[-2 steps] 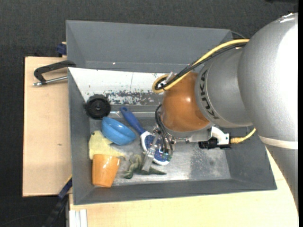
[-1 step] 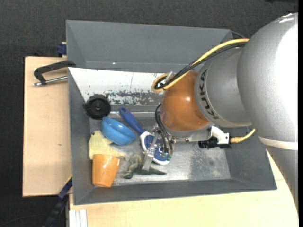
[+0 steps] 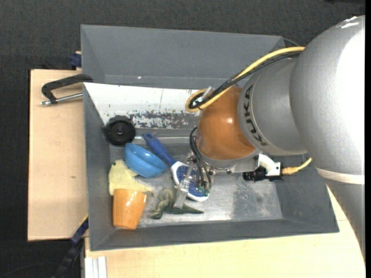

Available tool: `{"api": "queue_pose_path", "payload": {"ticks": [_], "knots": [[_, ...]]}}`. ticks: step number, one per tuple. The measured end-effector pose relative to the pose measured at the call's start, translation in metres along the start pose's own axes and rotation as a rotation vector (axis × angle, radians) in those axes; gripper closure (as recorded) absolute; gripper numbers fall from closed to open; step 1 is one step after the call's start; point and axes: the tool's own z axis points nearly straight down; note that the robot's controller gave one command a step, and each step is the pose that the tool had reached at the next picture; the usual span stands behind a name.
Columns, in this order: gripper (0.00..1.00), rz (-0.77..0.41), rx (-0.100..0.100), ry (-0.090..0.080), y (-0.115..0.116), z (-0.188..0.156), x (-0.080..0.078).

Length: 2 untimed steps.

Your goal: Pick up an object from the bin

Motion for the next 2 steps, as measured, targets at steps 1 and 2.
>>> {"api": "queue_pose_path", "payload": {"ticks": [1, 2], "knots": [[0.00, 0.000, 0.000, -0.001, 0.0006, -0.0011, -0.0005], [1.00, -0.002, -0.002, 0.002, 0.0024, -0.0032, -0.0001]]}}
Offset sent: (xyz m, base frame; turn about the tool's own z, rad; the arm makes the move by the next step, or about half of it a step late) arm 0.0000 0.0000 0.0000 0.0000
